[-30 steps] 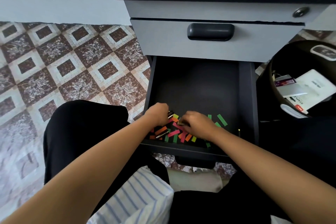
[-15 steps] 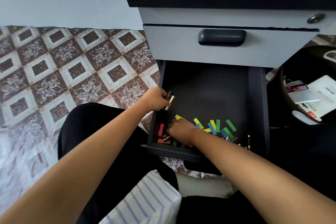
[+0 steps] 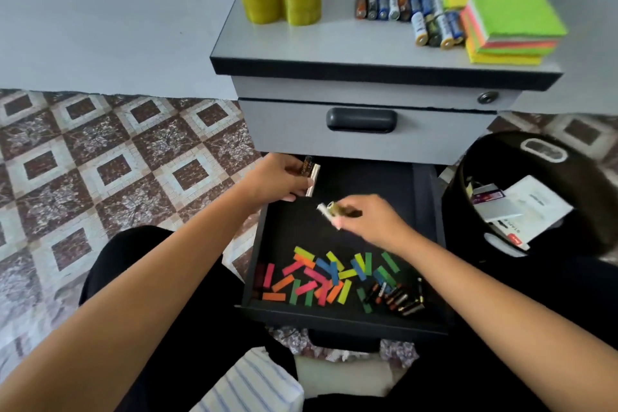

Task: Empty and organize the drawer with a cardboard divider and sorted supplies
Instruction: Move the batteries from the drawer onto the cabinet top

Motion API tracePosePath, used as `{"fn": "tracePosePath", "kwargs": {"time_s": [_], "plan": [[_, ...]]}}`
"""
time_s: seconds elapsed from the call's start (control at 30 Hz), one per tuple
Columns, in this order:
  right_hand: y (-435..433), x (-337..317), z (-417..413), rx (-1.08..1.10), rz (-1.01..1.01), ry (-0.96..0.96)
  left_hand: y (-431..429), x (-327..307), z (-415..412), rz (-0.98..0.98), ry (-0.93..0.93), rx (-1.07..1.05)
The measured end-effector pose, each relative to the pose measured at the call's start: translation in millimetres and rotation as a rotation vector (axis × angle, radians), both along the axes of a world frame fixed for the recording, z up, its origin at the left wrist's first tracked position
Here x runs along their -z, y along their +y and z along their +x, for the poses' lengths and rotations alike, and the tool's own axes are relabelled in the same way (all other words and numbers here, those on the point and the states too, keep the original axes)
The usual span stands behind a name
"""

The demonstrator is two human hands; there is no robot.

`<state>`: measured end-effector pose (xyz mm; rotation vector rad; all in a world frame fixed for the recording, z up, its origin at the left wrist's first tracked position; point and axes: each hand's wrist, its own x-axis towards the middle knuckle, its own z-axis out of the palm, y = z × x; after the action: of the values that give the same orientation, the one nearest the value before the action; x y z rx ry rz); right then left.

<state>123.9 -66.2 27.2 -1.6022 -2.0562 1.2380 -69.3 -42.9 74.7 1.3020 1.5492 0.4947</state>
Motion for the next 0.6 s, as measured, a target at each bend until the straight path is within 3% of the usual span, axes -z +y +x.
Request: {"fn": "tracePosePath", "kwargs": {"time_s": [0.27,0.43,0.6], "plan": [[39.4,-125.5,31.2,0.307,0.229,0.28,25.1,-101.8,37.3,0.254,-0.093,0.044],[66.9,-181.3,33.3,0.421,0.408,0.232,59.0,-135.0,58.0,0.284,-0.024,0.004],[101.8,-193.2,18.2,0.475,0.405,0.076,91.0,-144.3,74.9,0.278,0.1,-0.058]]}}
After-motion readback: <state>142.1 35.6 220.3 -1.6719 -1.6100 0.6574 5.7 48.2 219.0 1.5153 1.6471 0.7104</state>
